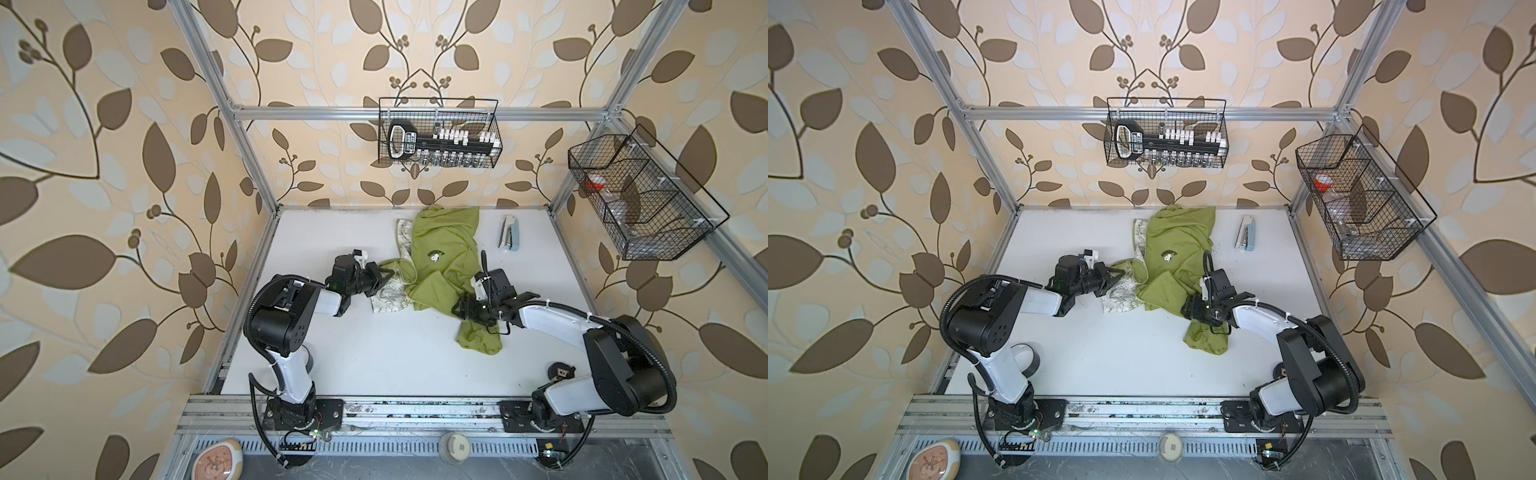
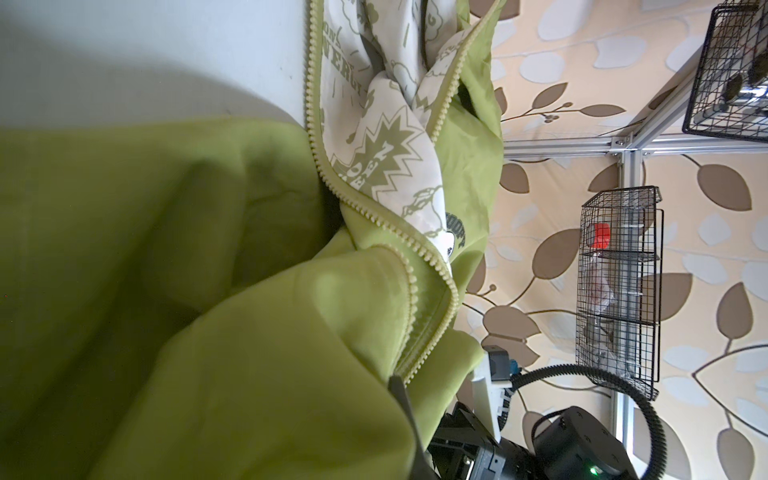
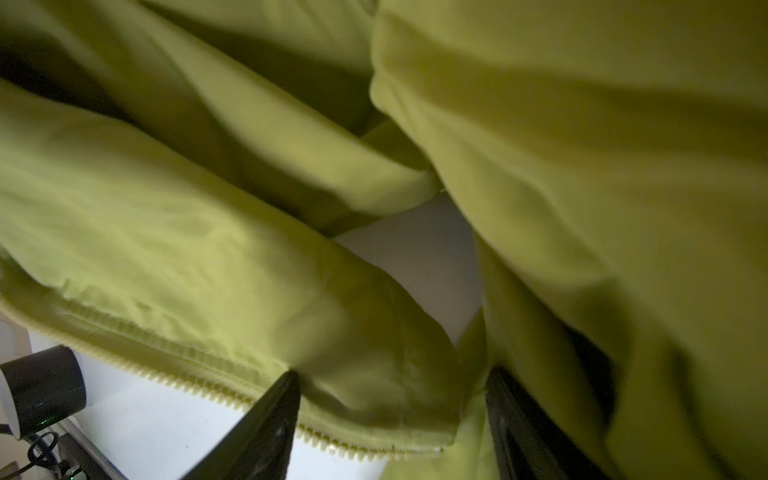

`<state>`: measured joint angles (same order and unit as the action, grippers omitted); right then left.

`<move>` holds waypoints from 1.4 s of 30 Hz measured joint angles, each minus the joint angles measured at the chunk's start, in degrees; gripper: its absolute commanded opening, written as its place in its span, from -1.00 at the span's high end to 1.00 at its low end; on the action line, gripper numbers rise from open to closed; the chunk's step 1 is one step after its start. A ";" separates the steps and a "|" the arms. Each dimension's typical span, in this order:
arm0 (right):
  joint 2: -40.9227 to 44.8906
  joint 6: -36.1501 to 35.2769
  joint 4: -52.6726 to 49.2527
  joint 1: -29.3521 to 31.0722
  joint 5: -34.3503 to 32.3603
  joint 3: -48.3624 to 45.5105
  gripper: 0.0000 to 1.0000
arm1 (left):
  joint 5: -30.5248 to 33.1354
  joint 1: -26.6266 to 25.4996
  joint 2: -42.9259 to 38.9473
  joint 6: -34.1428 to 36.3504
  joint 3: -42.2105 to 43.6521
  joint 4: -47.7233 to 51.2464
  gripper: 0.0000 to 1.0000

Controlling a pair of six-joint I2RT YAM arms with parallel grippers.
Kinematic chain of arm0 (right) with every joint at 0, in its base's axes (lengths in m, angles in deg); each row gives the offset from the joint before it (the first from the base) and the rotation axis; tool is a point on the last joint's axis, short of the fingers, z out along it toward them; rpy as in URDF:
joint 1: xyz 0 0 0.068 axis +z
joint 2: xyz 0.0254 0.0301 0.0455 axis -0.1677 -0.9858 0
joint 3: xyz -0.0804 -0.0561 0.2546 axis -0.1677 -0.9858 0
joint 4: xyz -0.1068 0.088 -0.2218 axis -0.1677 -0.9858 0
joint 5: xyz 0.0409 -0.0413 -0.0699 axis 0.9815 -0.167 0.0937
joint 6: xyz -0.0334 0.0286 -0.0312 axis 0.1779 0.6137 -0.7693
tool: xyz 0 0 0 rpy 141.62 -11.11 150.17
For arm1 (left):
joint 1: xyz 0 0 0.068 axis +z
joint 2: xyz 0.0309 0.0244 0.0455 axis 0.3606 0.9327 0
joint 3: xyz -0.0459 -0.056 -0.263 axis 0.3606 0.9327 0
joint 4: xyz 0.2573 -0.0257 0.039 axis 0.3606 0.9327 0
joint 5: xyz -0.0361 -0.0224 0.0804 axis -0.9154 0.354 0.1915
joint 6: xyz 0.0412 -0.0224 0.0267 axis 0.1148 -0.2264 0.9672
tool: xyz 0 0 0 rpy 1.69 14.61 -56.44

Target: Zip up the jacket

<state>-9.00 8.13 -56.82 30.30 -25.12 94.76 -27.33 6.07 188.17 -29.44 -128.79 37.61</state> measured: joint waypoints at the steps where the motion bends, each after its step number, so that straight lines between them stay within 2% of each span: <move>1: -0.15 0.35 0.83 -0.02 0.46 -0.24 -0.39 | -0.02 0.00 0.00 0.00 0.00 0.00 1.00; 9: 0.13 3.63 6.16 -0.09 4.44 -2.86 -0.16 | -0.11 0.00 -0.15 -0.02 0.00 -0.04 1.00; 16: 6.23 6.23 6.93 -0.09 6.71 -5.20 0.06 | -0.26 0.00 -0.31 -0.04 0.00 -0.09 1.00; 30: 9.07 9.01 9.49 0.81 11.67 -7.87 0.63 | -0.35 0.00 -1.03 -0.04 0.00 -0.04 1.00; 35: 10.67 10.67 9.97 3.78 11.85 -9.16 0.61 | -0.35 0.00 -2.21 -0.02 0.02 0.00 1.00; 42: 12.00 14.27 12.63 8.92 10.62 -11.17 0.35 | -0.35 0.00 -3.39 -0.02 0.33 0.22 1.00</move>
<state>3.00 22.40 -44.18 39.22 -14.50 83.59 -27.68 6.07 184.78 -29.46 -128.46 37.83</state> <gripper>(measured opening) 0.304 0.048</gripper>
